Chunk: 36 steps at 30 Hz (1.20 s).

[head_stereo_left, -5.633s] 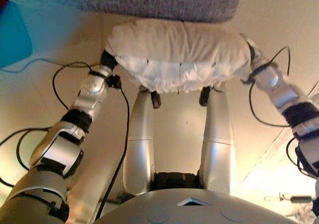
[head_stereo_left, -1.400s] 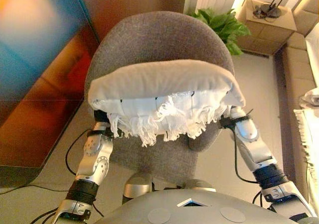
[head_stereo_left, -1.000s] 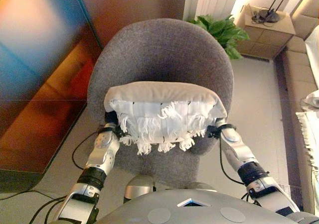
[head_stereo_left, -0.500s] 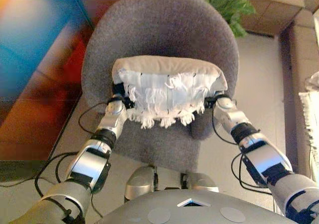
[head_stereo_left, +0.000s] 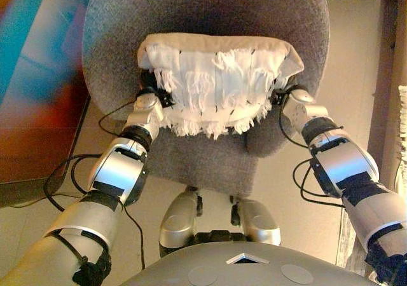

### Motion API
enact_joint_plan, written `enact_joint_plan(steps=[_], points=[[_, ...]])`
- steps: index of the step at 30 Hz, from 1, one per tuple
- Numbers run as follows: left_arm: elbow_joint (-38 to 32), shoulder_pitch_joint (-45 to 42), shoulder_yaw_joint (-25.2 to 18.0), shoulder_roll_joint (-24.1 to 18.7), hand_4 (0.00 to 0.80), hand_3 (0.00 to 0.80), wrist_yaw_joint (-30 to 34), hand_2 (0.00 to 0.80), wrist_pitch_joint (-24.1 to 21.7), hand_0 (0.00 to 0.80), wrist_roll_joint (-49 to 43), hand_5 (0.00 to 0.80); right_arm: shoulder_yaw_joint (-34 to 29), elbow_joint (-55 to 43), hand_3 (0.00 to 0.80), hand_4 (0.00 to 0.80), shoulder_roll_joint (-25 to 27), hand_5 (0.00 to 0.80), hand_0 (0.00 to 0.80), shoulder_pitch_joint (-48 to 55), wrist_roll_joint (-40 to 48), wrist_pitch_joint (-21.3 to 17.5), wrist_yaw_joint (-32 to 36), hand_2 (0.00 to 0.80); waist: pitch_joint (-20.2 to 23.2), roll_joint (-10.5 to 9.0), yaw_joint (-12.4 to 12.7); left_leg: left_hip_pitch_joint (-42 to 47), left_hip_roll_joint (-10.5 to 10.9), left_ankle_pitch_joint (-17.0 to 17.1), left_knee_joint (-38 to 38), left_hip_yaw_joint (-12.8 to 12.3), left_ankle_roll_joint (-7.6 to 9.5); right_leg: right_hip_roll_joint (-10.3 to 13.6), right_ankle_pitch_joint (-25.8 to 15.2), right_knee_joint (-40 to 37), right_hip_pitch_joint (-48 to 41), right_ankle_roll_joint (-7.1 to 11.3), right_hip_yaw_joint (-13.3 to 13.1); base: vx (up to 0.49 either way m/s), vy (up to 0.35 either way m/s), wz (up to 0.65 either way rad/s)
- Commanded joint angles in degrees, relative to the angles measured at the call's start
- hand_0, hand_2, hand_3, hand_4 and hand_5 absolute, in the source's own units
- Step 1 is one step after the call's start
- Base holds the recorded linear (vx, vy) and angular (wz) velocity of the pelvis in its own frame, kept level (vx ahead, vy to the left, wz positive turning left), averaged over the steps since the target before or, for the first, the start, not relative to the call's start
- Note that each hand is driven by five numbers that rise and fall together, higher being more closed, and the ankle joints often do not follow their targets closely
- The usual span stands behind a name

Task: Pick up the cushion and take it to the sofa

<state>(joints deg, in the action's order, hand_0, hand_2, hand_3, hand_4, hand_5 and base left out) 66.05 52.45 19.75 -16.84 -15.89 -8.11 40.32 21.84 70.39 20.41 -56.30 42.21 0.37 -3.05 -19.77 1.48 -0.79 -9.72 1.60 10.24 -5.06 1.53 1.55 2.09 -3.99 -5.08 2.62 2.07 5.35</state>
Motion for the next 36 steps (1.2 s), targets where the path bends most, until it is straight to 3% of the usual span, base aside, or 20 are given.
enact_joint_plan(steps=[1,9,12,16,20,24,29,31,36], points=[[0.58,9.2,3.22,0.99,0.0,0.0,0.77,0.0,-2.79,0.0,1.03,0.0,-0.8,-1.97,0.0,0.0,4.38,0.0,0.0,-9.12,0.4,-5.72,-1.37,0.0,-1.01,-0.11,-0.74,4.18,-1.34,-7.42,0.06,-3.1,-4.06,4.71,-1.24,1.91,3.95,3.85,-1.51,0.0,0.0,0.0],[-7.83,0.8,0.15,-11.14,0.0,0.0,4.0,0.0,-7.18,0.0,4.55,0.0,-4.49,-11.95,0.0,0.0,16.27,0.0,0.0,-2.39,2.06,-11.63,-3.11,0.0,-1.31,0.05,-0.71,4.53,-1.27,-7.82,0.17,-3.88,-4.12,4.79,0.07,3.49,4.65,3.99,-0.51,0.019,0.004,0.01],[-14.0,-6.57,-3.56,-15.5,0.0,0.0,3.62,0.0,-8.46,0.0,5.2,0.0,-8.56,-18.5,0.0,0.0,20.34,0.0,0.0,3.93,1.04,-13.88,-5.97,0.0,-1.27,0.23,-0.5,4.91,-1.15,-8.27,0.37,-3.72,-3.96,4.77,0.76,3.77,4.2,3.77,-0.02,0.047,0.0,0.03],[-19.89,-16.64,-9.22,-18.91,0.0,0.0,1.75,0.0,-10.78,0.0,4.63,0.0,-14.4,-29.23,0.0,0.0,23.37,0.0,0.0,15.82,-2.05,-13.89,-11.22,0.0,-1.03,0.07,-0.45,5.52,-0.96,-8.52,0.5,-3.48,-3.81,4.76,1.36,3.98,3.34,3.54,0.89,0.025,-0.006,0.17],[-22.57,-27.71,-15.03,-17.66,0.0,0.0,1.69,0.0,-10.66,0.0,2.33,0.0,-21.92,-33.71,0.0,0.0,21.89,0.0,0.0,29.11,-5.78,-14.14,-13.28,0.0,0.18,-0.15,-0.14,6.73,-0.68,-8.99,0.96,-3.27,-3.51,4.74,2.05,4.03,1.63,3.12,2.06,0.039,-0.015,0.01],[-21.25,-38.84,-18.29,-13.24,0.0,0.0,0.94,0.0,-7.78,0.0,-1.26,0.0,-28.37,-32.75,0.0,0.0,16.85,0.0,0.0,42.54,-7.02,-13.35,-16.47,0.0,2.23,-0.66,0.44,8.51,-0.81,-9.53,1.53,-3.32,-3.26,4.45,2.48,3.77,-1.08,2.81,3.68,0.025,-0.064,-0.04],[-10.32,-45.12,-19.13,-10.17,0.0,0.0,2.78,0.0,0.22,0.0,-8.25,0.0,-30.47,-24.2,0.0,0.0,12.83,0.0,0.0,50.88,-10.38,-7.49,-15.01,0.0,6.36,-1.48,0.44,11.5,-1.16,-9.71,1.18,-4.05,-3.2,3.66,2.43,2.58,-4.59,2.57,4.2,0.054,-0.054,-0.06],[-6.62,-46.88,-20.26,-8.61,0.0,0.0,-0.54,0.0,1.9,0.0,-8.2,0.0,-30.04,-18.07,0.0,0.0,10.39,0.0,0.0,53.16,-11.71,-7.69,-13.42,0.0,8.01,-1.7,0.55,12.79,-1.24,-9.82,0.8,-4.05,-3.12,3.25,2.62,2.27,-5.76,2.41,3.89,0.073,-0.045,-0.13],[5.32,-51.18,-21.7,-4.42,0.0,0.0,-0.87,0.0,3.9,0.0,-16.03,0.0,-26.83,-2.01,0.0,0.0,1.49,0.0,0.0,57.91,-13.11,-7.55,-8.15,0.0,10.95,-2.82,0.79,15.54,-1.57,-10.47,0.16,-4.28,-2.98,2.32,3.02,1.41,-8.39,1.95,3.01,0.021,-0.076,-0.03]])
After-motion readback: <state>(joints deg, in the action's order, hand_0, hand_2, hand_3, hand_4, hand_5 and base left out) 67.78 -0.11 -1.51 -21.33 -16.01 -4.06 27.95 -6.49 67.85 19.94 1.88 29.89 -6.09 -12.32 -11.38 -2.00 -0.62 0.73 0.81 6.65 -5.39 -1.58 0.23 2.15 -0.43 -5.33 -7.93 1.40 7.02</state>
